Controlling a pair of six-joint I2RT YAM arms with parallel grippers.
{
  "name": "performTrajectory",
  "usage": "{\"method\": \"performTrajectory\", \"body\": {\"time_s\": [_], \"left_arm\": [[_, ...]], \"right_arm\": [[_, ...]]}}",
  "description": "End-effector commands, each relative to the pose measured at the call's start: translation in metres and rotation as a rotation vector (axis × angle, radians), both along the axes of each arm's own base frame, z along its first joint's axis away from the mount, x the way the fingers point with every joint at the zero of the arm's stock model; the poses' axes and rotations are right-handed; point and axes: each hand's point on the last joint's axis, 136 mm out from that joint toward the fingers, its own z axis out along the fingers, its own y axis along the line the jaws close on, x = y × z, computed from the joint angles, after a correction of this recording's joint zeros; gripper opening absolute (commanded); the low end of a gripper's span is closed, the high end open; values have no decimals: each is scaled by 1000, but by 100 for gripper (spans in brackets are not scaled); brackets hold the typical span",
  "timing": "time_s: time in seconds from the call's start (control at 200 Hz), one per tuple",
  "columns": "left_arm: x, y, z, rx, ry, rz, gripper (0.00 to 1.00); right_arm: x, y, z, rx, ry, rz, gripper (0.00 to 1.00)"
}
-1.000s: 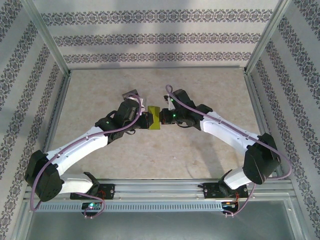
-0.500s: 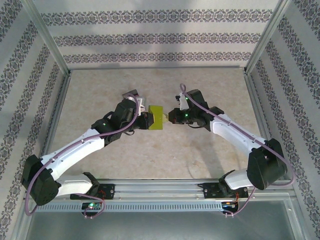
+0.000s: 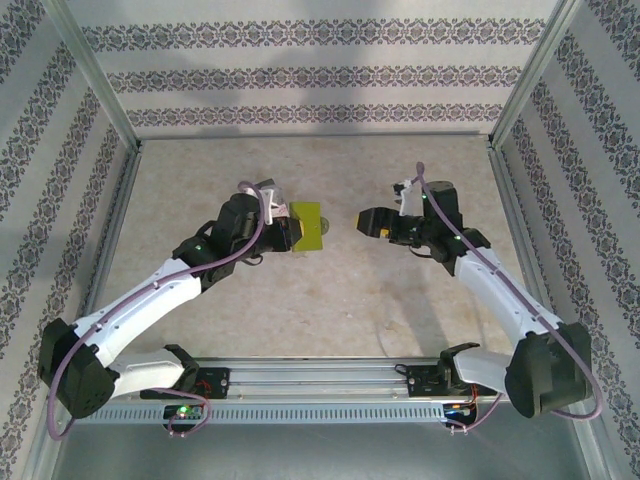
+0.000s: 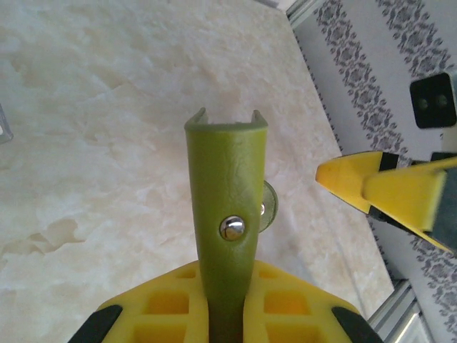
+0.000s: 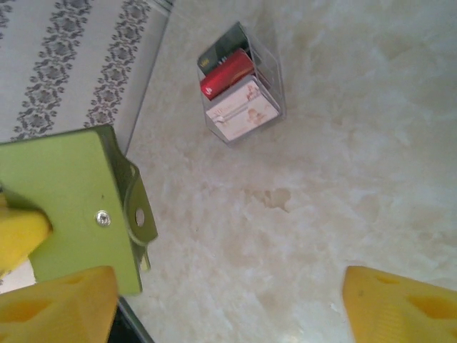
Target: Take the credit cards out of the card holder
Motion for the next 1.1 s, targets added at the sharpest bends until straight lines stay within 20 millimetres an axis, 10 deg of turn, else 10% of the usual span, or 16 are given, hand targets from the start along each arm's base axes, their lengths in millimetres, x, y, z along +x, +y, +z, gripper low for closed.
{"method": "performTrajectory", "body": {"time_s": [0.0,0.615,1.094], "left_arm": [[5,6,32,-111,-67,21,0],[5,-10,63,-397,-128,-95,0],[-1,-18,66,-421,-135,-158,0]], "right_arm": [[-5,-1,21,67,-73,27,90],[-21,42,72,214,-239,119,98],[0,58,63,152,-219,88,69]]}}
